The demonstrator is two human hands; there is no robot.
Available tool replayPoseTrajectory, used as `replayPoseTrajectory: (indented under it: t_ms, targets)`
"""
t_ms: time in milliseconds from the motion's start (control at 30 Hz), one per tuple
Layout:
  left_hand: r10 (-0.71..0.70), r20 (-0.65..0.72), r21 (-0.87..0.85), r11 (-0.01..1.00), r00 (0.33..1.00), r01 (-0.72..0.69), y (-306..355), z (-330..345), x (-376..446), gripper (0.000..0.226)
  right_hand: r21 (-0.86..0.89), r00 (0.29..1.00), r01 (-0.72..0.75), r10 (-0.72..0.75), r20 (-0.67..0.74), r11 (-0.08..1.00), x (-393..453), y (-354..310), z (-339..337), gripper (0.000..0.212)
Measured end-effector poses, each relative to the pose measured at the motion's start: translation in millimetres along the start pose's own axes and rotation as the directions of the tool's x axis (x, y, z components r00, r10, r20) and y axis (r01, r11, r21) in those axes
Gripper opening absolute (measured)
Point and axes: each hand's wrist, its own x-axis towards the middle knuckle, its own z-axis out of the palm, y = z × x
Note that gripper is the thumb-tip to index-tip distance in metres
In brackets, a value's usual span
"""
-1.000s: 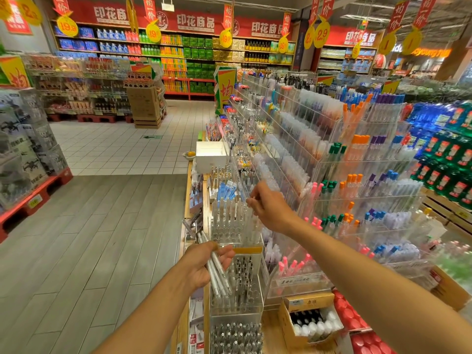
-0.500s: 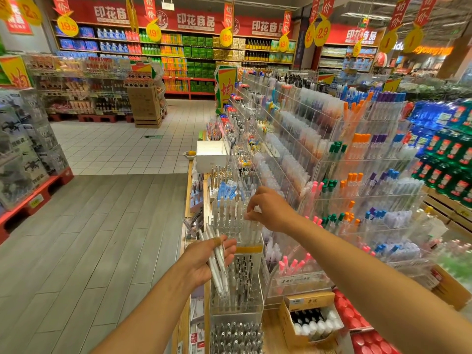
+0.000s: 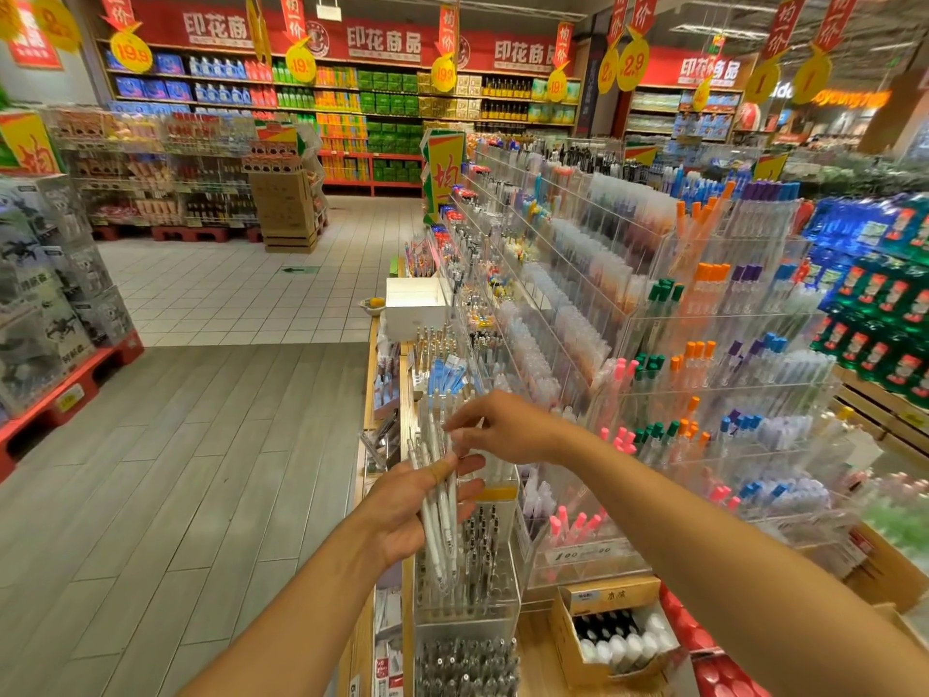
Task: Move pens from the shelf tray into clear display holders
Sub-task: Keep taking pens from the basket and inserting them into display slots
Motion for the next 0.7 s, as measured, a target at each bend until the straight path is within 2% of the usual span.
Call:
replayPoseTrajectory:
  t_ms: [167,267,333,433,500,567,633,700]
  targets:
    - [0.037,0.056,-0.018,0.999,0.998,-0.036,2,-2,3,0.035,0.320,0.997,-0.072,0.063,0.037,0.945,-3,0,3,0.014]
    - [0.045,0.075,-0.045,0.998,0.996,-0.041,3,-2,3,0.032,0.459,0.997,-0.077,0.058,0.056,0.885,-5,2,-1,0.018]
    - [0.071,0.014,-0.079,0.994,0.997,-0.070,5,0,4,0.032,0.528,0.997,-0.071,0.057,0.041,0.846,-5,5,-5,0.019]
    - [0.132,-0.232,-0.052,0.988,0.964,-0.148,8,-1,9,0.017,0.634,0.993,-0.024,0.090,-0.073,0.773,-2,6,-13,0.018]
    - [0.117,-0.340,0.009,0.993,0.933,-0.121,9,-6,11,0.014,0.606,0.954,0.050,0.141,-0.264,0.794,2,9,-19,0.019]
    - [0.073,-0.378,0.028,0.997,0.923,-0.068,9,-12,10,0.017,0.537,0.882,0.096,0.179,-0.437,0.838,6,14,-26,0.024]
    - [0.041,-0.390,0.018,0.999,0.920,-0.037,7,-16,9,0.016,0.461,0.829,0.087,0.193,-0.525,0.883,10,20,-29,0.029]
    - [0.029,-0.376,0.002,1.000,0.926,-0.030,6,-16,10,0.013,0.376,0.811,0.048,0.183,-0.555,0.926,13,24,-26,0.030]
